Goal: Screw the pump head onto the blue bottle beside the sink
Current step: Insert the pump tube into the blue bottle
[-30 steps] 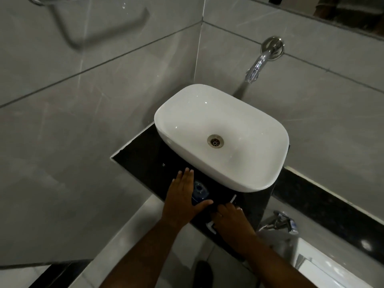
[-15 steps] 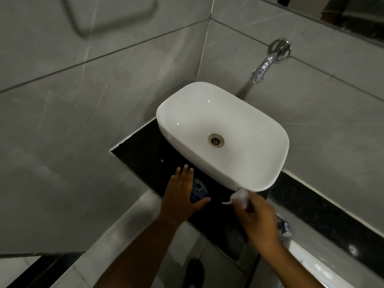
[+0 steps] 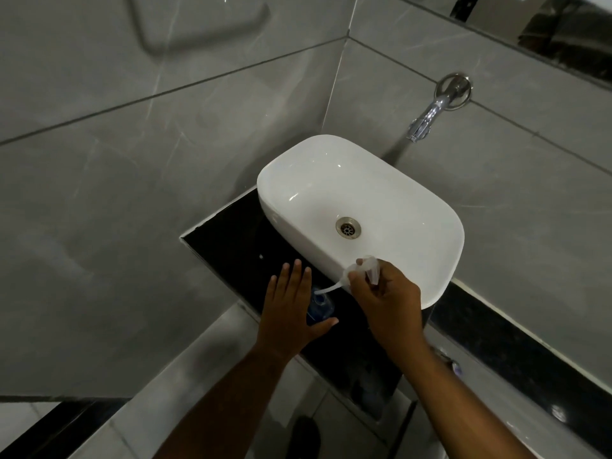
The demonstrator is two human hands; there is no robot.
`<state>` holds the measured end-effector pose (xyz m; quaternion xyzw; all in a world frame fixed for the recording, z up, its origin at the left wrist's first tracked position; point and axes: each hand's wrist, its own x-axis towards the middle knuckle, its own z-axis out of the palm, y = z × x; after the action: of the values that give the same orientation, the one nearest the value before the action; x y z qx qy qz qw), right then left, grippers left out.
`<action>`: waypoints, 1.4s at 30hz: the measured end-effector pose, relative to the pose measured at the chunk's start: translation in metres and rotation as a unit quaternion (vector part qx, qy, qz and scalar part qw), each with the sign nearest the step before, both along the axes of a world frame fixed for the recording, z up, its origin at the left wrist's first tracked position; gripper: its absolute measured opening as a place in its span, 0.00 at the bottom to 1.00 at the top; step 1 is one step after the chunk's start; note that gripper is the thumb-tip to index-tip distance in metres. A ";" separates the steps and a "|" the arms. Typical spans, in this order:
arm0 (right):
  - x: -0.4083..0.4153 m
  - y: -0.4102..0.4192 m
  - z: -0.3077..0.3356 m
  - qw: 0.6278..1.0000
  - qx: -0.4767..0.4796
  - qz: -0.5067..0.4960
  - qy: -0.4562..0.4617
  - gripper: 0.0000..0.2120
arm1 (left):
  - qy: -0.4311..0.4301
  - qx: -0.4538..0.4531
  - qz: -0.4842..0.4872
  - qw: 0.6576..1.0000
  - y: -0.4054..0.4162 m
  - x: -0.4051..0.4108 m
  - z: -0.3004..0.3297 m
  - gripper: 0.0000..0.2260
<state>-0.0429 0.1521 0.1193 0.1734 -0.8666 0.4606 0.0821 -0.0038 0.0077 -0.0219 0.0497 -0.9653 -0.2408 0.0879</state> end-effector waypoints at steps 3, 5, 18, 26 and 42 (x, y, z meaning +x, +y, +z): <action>-0.003 -0.002 -0.001 1.000 0.007 -0.002 0.002 0.03 | -0.001 0.007 -0.003 1.000 -0.001 0.000 0.000 0.48; -0.005 -0.001 0.000 1.000 0.016 0.002 0.010 0.02 | -0.002 0.009 -0.004 1.000 -0.001 0.000 0.001 0.48; -0.018 -0.012 -0.019 0.989 0.107 0.056 -0.085 0.08 | -0.007 0.018 -0.001 1.000 0.001 -0.002 0.001 0.47; -0.020 -0.007 -0.045 0.971 0.153 0.122 -0.141 0.06 | 0.002 0.037 -0.003 0.999 0.001 -0.001 0.001 0.46; -0.046 -0.031 -0.011 0.847 0.404 0.344 -0.033 0.10 | 0.006 0.055 0.007 0.998 0.000 -0.002 0.001 0.53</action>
<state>-0.0889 0.1209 0.1086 0.4632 -0.8629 0.0743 -0.1878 -0.0059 0.0081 -0.0208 0.0596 -0.9498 -0.2927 0.0925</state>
